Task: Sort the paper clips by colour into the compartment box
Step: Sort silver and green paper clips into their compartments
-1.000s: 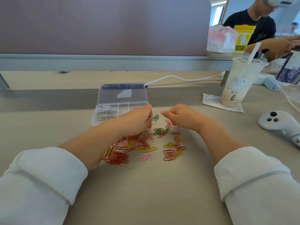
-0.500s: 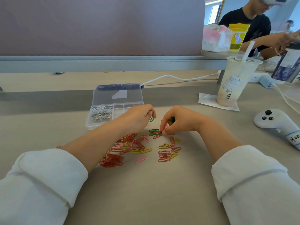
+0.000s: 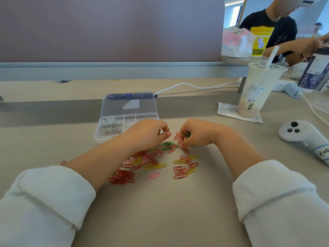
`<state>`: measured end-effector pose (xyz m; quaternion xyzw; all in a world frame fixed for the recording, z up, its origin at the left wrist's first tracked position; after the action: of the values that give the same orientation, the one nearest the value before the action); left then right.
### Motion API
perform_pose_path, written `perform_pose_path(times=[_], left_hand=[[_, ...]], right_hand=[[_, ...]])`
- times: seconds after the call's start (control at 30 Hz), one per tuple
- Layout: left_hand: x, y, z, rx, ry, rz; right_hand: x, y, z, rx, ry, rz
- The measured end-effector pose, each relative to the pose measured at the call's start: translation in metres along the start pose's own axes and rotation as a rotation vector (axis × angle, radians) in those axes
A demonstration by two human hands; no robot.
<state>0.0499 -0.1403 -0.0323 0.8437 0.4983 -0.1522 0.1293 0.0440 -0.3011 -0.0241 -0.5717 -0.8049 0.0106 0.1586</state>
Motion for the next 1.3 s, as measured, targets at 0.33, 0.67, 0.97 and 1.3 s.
perform_pose_path(times=[0.33,0.67,0.97,1.3], left_hand=[[-0.001,0.0,0.004,0.109,0.07,-0.03],[-0.002,-0.005,-0.005,0.088,-0.122,-0.068],[-0.004,-0.006,-0.012,-0.041,-0.275,-0.137],[0.004,-0.003,-0.004,0.0,-0.315,-0.163]], right_hand=[[0.003,0.004,0.003,-0.021,-0.008,-0.006],[-0.001,0.012,0.01,-0.14,0.278,0.015],[0.002,0.031,0.013,-0.333,0.247,0.062],[0.002,0.033,0.018,-0.344,0.041,0.063]])
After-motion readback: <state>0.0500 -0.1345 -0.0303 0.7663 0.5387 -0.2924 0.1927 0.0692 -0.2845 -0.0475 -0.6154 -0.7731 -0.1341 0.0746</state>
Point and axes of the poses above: each hand's wrist, its own y-axis towards the middle knuckle, its own z-axis out of the palm, x = y × z, the point moved 1 cm from there along y, towards the middle knuckle, and after that the axes turned 9 degrees about -y, right-handed, at the moved point
